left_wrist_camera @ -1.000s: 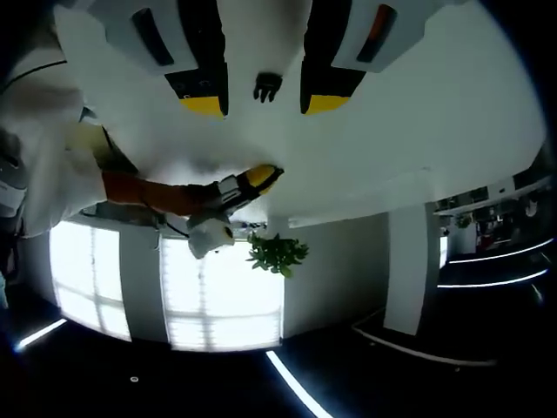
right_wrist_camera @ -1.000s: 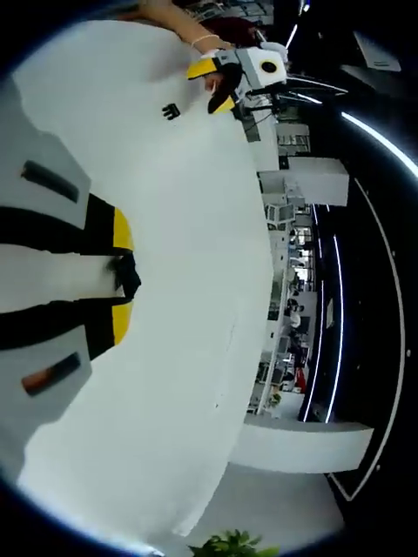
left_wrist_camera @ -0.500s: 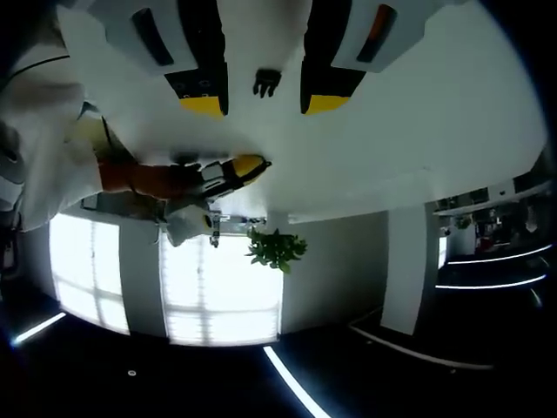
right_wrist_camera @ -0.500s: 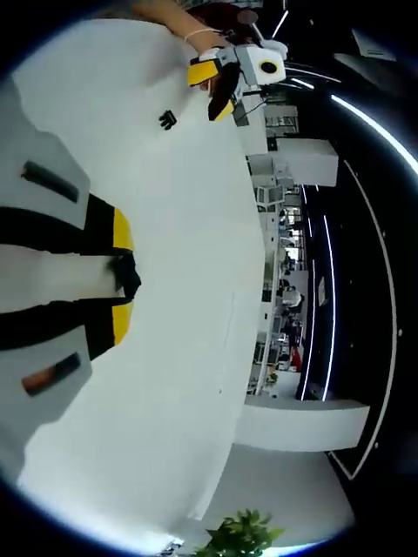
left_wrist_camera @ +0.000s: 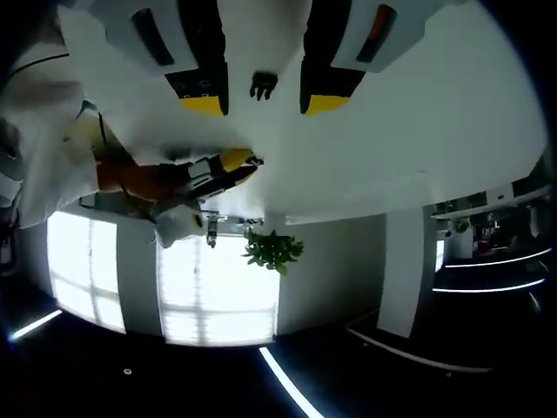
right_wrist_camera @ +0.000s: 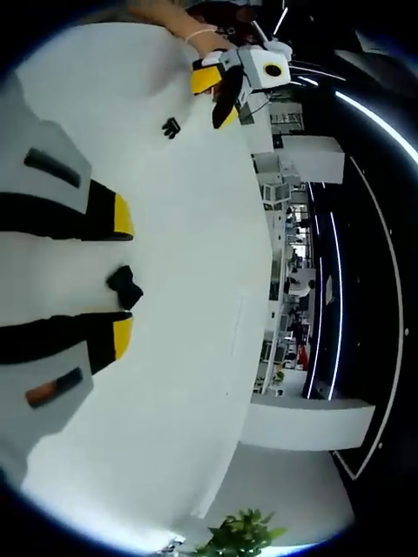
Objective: Snap the two parts of the plastic buckle together until the buckle closes and remains connected.
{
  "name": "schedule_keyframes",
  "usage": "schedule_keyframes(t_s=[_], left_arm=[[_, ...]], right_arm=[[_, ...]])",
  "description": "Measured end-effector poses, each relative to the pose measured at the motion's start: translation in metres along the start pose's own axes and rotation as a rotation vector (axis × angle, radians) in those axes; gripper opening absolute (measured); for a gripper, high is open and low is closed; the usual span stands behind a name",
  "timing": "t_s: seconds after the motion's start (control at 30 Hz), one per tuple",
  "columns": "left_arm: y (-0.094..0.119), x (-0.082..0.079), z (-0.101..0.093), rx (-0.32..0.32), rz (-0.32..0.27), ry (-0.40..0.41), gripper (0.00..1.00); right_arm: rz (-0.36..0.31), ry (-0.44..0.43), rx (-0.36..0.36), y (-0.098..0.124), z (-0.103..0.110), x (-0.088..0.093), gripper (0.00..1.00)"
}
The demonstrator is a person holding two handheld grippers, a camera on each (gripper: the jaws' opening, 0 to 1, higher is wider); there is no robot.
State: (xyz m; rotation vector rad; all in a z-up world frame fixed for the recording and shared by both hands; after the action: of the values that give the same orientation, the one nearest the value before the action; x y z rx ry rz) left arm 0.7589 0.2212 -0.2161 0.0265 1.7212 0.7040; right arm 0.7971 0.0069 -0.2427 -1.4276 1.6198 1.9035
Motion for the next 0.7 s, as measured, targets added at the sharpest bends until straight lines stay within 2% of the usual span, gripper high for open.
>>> schedule_keyframes(t_s=[0.13,0.2,0.3,0.33,0.37,0.4,0.47,0.53,0.57,0.7], left_arm=[[0.000,0.000,0.002,-0.002,0.002,0.003,0.33],[-0.001,0.001,0.003,-0.005,0.006,0.005,0.33],[-0.002,0.004,0.003,-0.008,0.020,0.005,0.32],[-0.003,0.006,0.003,-0.011,0.030,0.005,0.32],[-0.004,0.007,0.003,-0.013,0.035,0.005,0.32],[-0.004,0.009,0.004,-0.018,0.046,0.005,0.32],[-0.004,0.010,0.005,-0.024,0.052,0.007,0.32],[-0.004,0.010,0.005,-0.022,0.050,0.012,0.32],[-0.004,0.010,0.005,-0.021,0.049,0.013,0.32],[-0.005,0.011,0.005,-0.023,0.056,0.012,0.32]], right_arm=[[-0.011,0.000,-0.036,0.008,0.006,0.002,0.52],[-0.007,0.016,-0.088,0.011,0.012,0.002,0.60],[0.039,0.121,-0.185,0.011,0.024,0.008,0.75],[0.035,0.182,-0.191,0.011,0.024,0.008,0.77],[0.009,0.169,-0.213,0.013,0.027,0.007,0.78],[-0.012,0.239,-0.216,0.014,0.026,0.005,0.79],[-0.033,0.295,-0.209,0.015,0.018,0.002,0.84],[-0.042,0.304,-0.216,0.013,0.006,-0.001,0.88],[-0.073,0.288,-0.248,0.012,0.003,-0.004,0.90],[-0.139,0.156,-0.441,0.011,-0.014,-0.008,0.98]])
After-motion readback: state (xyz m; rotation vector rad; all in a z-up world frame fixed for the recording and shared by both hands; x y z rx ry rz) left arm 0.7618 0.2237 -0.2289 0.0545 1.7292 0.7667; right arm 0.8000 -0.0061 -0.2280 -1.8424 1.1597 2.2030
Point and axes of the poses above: the point that each gripper's makers call its tool centre point, and the gripper's own axes: y roughly backward along the fingers, z roughly to its left, x roughly out of its underside, the point moved 3 cm from there along y, roughly backward along the fingers, and after that the axes turned 14 degrees about z, right-handed, at the moved point
